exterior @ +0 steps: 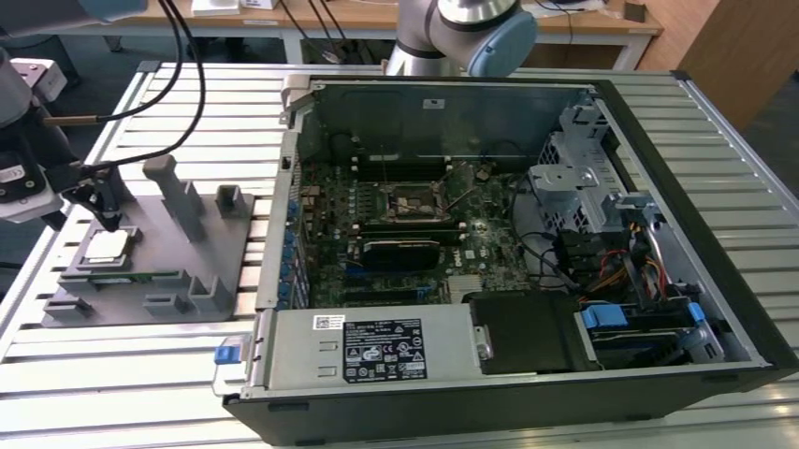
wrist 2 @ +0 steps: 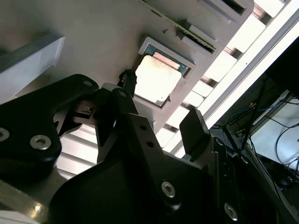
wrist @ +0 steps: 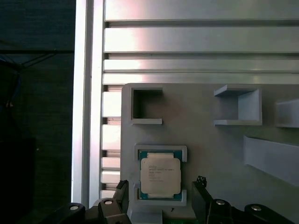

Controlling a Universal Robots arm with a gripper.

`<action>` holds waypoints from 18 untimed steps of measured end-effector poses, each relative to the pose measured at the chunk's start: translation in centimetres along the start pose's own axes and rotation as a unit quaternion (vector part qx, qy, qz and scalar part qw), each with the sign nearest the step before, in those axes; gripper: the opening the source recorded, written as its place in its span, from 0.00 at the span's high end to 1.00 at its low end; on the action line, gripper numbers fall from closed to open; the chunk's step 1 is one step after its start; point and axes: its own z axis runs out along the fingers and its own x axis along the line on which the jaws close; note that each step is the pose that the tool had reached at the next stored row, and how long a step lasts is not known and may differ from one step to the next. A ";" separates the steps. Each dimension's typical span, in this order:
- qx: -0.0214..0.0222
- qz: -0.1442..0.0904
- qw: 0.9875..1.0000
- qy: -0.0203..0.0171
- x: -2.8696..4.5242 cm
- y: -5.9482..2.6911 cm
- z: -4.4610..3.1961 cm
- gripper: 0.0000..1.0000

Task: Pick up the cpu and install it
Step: 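Pick up the cpu and move it towards the insertion slot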

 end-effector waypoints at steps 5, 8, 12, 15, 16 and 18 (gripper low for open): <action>0.000 0.005 1.000 0.000 -0.04 -0.03 0.81 0.35; 0.000 0.006 1.000 0.000 -0.08 -0.03 1.33 0.35; 0.000 0.006 1.000 0.000 -0.10 0.03 1.78 0.35; 0.000 0.006 1.000 0.000 -0.11 0.05 2.04 0.35; 0.000 0.006 1.000 0.000 -0.12 0.05 2.15 0.35; 0.000 0.007 1.000 0.000 -0.13 0.04 2.42 0.34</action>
